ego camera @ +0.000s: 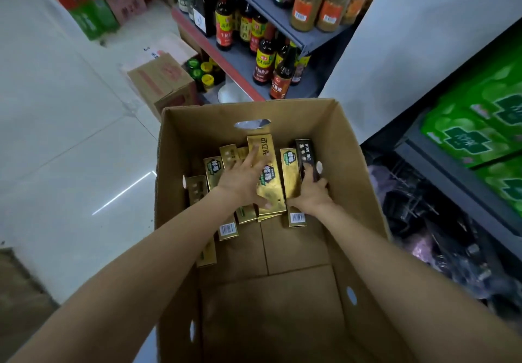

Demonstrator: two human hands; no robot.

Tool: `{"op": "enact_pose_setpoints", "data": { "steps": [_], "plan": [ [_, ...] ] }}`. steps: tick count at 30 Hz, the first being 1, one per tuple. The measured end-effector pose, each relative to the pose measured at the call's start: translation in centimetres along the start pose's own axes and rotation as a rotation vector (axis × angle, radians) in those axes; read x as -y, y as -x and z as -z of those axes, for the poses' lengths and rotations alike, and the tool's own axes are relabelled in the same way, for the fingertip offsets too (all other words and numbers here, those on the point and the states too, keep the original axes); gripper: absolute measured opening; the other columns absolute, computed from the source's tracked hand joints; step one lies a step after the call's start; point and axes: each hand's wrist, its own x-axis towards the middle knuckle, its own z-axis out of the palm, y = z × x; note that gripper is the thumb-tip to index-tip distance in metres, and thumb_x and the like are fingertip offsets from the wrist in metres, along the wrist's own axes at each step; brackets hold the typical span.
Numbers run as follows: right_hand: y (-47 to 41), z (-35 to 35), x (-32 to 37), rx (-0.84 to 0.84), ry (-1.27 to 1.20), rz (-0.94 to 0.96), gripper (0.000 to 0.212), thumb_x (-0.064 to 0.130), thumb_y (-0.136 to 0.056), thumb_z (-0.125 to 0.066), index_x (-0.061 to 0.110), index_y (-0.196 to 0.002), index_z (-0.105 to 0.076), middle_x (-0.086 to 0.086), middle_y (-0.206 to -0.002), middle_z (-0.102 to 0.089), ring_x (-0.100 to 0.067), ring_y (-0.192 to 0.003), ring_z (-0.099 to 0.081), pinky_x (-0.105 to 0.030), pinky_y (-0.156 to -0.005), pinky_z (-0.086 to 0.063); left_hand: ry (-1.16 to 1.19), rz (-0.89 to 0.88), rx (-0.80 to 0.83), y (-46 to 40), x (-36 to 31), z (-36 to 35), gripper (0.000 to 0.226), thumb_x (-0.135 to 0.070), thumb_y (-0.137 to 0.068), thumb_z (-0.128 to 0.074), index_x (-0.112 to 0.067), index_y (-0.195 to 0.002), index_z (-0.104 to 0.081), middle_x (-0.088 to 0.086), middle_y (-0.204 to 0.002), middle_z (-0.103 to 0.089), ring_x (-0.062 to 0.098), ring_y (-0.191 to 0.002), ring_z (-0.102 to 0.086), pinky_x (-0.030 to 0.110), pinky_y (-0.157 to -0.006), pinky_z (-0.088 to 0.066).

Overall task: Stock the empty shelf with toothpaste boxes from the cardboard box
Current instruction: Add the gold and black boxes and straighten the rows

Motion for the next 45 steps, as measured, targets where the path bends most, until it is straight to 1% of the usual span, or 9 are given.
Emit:
{"op": "enact_pose_setpoints", "data": {
  "steps": [6, 9, 12, 16, 21, 28, 34, 42, 45],
  "plan": [
    [1.0, 0.0, 0.1, -0.134, 0.053, -0.002, 0.107, 0.038, -0.076, -0.074, 0.033, -0.149, 0.005, -0.022, -0.137, -0.031, -0.038, -0.122, -0.042, -0.043, -0.093, -0.042, -0.011, 0.015, -0.014, 0.2, -0.3, 0.4, 0.116, -0.052, -0.067, -0.077, -0.032, -0.151, 0.001, 0.001, -0.159, 0.015, 0.033, -0.146, -0.009, 0.049, -0.117, -0.013],
    [3.3, 1.8, 0.7, -0.218, 0.083, 0.091, 0.103, 0.045, -0.075, -0.070, 0.033, -0.148, 0.002, -0.019, -0.132, -0.035, -0.038, -0.117, -0.046, -0.042, -0.088, -0.044, 0.139, 0.023, -0.091, 0.6, -1.0, 1.8, 0.083, -0.042, -0.078, -0.072, -0.024, -0.147, -0.030, 0.005, -0.158, -0.014, 0.029, -0.143, -0.017, 0.046, -0.116, -0.019],
    [5.8, 4.2, 1.4, -0.275, -0.038, 0.156, 0.100, 0.048, -0.074, -0.067, 0.036, -0.148, -0.001, -0.016, -0.131, -0.038, -0.037, -0.116, -0.048, -0.044, -0.094, -0.044, 0.682, 0.087, -0.249, 1.4, -3.0, 4.4, 0.043, -0.037, -0.095, -0.051, -0.011, -0.130, -0.053, 0.008, -0.134, -0.053, 0.025, -0.125, -0.046, 0.031, -0.101, -0.036],
    [9.3, 8.0, 0.9, -0.335, -0.276, 0.295, 0.091, 0.052, -0.060, -0.062, 0.041, -0.140, -0.020, -0.006, -0.125, -0.053, -0.028, -0.116, -0.051, -0.041, -0.091, -0.047, 1.286, 0.077, -0.113, 3.4, -7.6, 9.5, 0.054, -0.053, -0.093, -0.046, -0.019, -0.134, -0.041, 0.005, -0.124, -0.054, 0.028, -0.113, -0.055, 0.040, -0.093, -0.050],
    [13.7, 14.7, -2.4, -0.383, -0.504, 0.401, 0.078, 0.047, -0.063, -0.069, 0.042, -0.131, -0.032, 0.003, -0.111, -0.058, -0.017, -0.104, -0.058, -0.035, -0.080, -0.051, 1.238, -0.077, -0.259, 4.8, -15.2, 14.3, 0.082, -0.042, -0.078, -0.072, -0.027, -0.143, -0.024, -0.004, -0.125, -0.055, 0.020, -0.112, -0.057, 0.043, -0.092, -0.051],
    [18.9, 26.1, -12.4, -0.538, -1.006, 0.462, 0.046, 0.050, -0.078, -0.068, 0.016, -0.108, -0.059, -0.006, -0.108, -0.068, -0.019, -0.093, -0.067, -0.040, -0.085, -0.054, 1.277, -0.174, -0.342, 6.7, -30.8, 20.1, 0.054, -0.050, -0.073, -0.065, -0.010, -0.108, -0.066, 0.008, -0.099, -0.071, 0.025, -0.091, -0.068, 0.043, -0.090, -0.053],
    [22.4, 36.0, -22.1, -0.636, -0.995, 0.487, 0.014, 0.026, -0.089, -0.059, 0.013, -0.083, -0.059, -0.007, -0.083, -0.063, -0.025, -0.078, -0.061, -0.030, -0.063, -0.043, 1.486, -0.317, -0.280, 7.7, -43.3, 22.3, 0.025, -0.036, -0.087, -0.062, -0.011, -0.082, -0.062, 0.000, -0.059, -0.062, 0.013, -0.051, -0.058, 0.018, -0.048, -0.045],
    [23.1, 42.6, -30.9, -0.609, -1.100, 0.423, 0.024, 0.023, -0.093, -0.037, 0.015, -0.079, -0.055, -0.006, -0.068, -0.060, -0.019, -0.054, -0.058, -0.021, -0.050, -0.040, 1.569, -0.252, -0.417, 5.9, -50.3, 22.9, 0.022, -0.036, -0.085, -0.064, -0.015, -0.082, -0.060, 0.009, -0.084, -0.059, 0.023, -0.074, -0.057, 0.034, -0.069, -0.052],
    [22.3, 43.7, -31.7, -0.582, -1.117, 0.410, 0.024, 0.033, -0.092, -0.044, 0.016, -0.088, -0.061, -0.008, -0.082, -0.068, -0.022, -0.068, -0.064, -0.027, -0.060, -0.047, 1.574, -0.230, -0.453, 4.5, -50.8, 23.6, 0.024, -0.037, -0.084, -0.064, -0.014, -0.082, -0.058, 0.008, -0.081, -0.058, 0.023, -0.077, -0.057, 0.033, -0.068, -0.050]
  ]
}}
